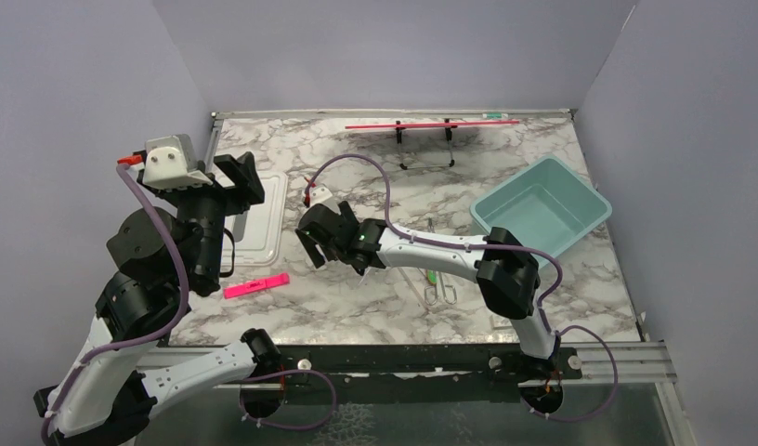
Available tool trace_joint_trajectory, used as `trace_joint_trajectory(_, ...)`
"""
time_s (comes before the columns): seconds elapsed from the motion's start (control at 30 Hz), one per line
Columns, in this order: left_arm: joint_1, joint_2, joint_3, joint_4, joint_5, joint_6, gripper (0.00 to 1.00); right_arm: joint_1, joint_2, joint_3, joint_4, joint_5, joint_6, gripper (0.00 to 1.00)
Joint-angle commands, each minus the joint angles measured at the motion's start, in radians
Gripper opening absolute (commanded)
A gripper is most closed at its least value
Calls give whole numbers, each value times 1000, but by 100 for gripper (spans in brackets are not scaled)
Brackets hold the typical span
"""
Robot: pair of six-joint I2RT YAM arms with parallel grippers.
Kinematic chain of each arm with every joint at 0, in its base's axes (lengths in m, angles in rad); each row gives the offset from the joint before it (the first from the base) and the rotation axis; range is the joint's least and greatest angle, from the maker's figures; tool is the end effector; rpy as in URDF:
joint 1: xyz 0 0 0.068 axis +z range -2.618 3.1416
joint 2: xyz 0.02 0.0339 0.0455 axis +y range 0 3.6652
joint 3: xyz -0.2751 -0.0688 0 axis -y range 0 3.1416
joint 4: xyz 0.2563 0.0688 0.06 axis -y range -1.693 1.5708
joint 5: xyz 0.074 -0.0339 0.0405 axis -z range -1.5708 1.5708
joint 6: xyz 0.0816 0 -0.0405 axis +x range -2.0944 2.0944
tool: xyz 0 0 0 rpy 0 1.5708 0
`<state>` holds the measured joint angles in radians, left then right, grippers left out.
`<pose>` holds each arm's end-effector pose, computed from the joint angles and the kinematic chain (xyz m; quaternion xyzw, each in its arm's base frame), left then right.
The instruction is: Organize the chemistry lab equipment
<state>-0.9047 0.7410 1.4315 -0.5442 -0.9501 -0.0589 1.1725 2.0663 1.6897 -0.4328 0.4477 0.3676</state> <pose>0.1119 -0.0349 0.5264 -0.0772 0.6721 -0.0470 0.7350 0.2315 0.4592 0.2102 -0.2787 0.8652 0.1043 0.4036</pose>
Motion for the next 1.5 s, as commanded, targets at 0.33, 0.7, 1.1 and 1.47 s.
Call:
trace_joint_trajectory(0.33,0,-23,-17,-11,-23,5,78,7,-28,-33,66,-134,-23,88)
trace_joint_trajectory(0.7,-1,-21,-20,-17,-22,1,78,7,-3,-32,-3,8,45,88)
trace_joint_trajectory(1.1,0,-18,-17,-21,-21,-2,78,7,-26,-52,-9,82,119,83)
trace_joint_trajectory(1.47,0,-15,-23,-21,-18,-4,78,7,-71,-119,51,71,108,75)
